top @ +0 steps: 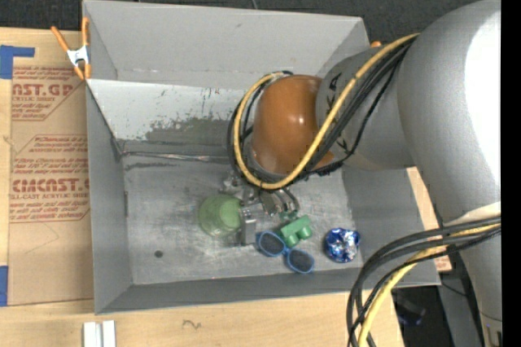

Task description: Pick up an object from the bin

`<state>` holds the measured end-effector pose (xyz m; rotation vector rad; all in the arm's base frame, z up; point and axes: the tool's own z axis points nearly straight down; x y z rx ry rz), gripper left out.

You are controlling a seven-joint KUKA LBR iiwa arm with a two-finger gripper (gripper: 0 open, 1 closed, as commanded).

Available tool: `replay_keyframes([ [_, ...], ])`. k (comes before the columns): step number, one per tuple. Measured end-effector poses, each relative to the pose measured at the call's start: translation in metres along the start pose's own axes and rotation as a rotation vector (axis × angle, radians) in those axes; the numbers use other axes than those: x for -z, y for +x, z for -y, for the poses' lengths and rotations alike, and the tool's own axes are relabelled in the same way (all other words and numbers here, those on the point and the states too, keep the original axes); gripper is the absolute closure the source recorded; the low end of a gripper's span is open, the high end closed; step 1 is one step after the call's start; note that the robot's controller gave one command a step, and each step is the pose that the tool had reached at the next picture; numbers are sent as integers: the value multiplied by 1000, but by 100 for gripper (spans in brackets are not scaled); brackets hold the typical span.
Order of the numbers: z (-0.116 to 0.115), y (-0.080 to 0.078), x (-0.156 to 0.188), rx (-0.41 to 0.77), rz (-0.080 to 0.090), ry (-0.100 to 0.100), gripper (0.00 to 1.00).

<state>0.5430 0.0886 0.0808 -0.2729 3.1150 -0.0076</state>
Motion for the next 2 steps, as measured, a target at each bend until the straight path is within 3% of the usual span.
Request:
replay_keyframes([
  [1,-7,-19,92,17,-4,-6,100],
  [2,-4,-20,208,2,-2,-6,100],
])
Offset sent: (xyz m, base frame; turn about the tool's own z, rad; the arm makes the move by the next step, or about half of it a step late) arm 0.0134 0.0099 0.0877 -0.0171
